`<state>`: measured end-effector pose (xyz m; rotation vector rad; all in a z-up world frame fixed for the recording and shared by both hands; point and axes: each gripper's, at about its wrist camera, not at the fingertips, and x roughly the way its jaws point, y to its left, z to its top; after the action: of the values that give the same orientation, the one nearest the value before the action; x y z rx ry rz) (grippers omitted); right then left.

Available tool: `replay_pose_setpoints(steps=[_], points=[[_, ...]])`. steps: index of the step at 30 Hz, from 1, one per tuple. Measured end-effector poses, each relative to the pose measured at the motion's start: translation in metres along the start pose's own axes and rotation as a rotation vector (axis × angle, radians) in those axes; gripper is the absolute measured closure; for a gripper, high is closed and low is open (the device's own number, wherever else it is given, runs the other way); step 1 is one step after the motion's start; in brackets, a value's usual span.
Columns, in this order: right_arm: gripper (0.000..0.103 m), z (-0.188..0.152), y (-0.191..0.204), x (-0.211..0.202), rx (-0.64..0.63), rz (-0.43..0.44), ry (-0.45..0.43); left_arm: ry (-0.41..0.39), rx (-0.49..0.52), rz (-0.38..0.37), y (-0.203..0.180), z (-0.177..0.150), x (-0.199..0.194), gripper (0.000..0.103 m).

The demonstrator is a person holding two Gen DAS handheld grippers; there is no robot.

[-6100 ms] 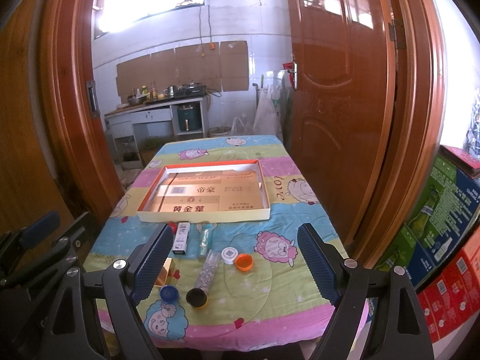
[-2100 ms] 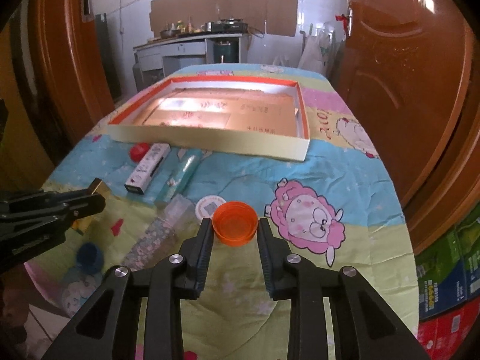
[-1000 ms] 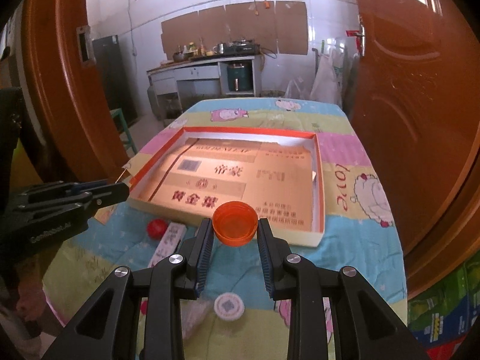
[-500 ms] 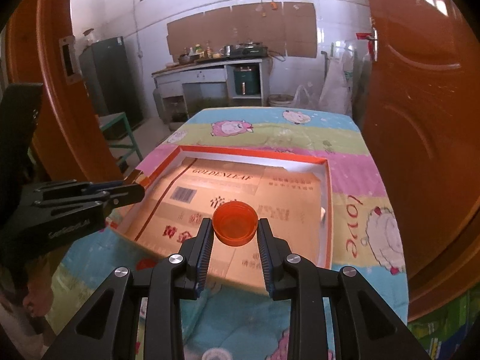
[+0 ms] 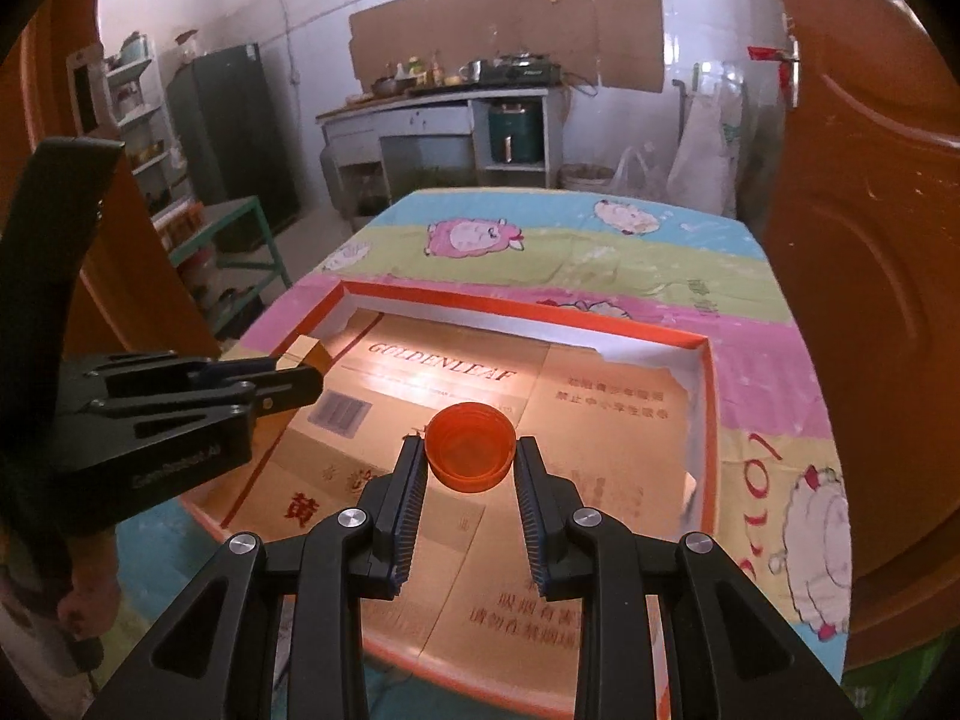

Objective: Organize rigid objects
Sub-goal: 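Carry the wooden block and orange cap into the tray with both grippers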

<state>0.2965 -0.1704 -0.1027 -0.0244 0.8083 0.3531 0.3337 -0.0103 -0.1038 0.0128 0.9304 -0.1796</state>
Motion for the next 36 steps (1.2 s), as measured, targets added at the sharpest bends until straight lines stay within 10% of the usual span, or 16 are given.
replay_pose_setpoints(steps=[36], points=[[0.072,0.011,-0.003,0.087,-0.03,-0.003,0.175,0.092,-0.026,0.084,0.009,0.007,0.066,0.084]])
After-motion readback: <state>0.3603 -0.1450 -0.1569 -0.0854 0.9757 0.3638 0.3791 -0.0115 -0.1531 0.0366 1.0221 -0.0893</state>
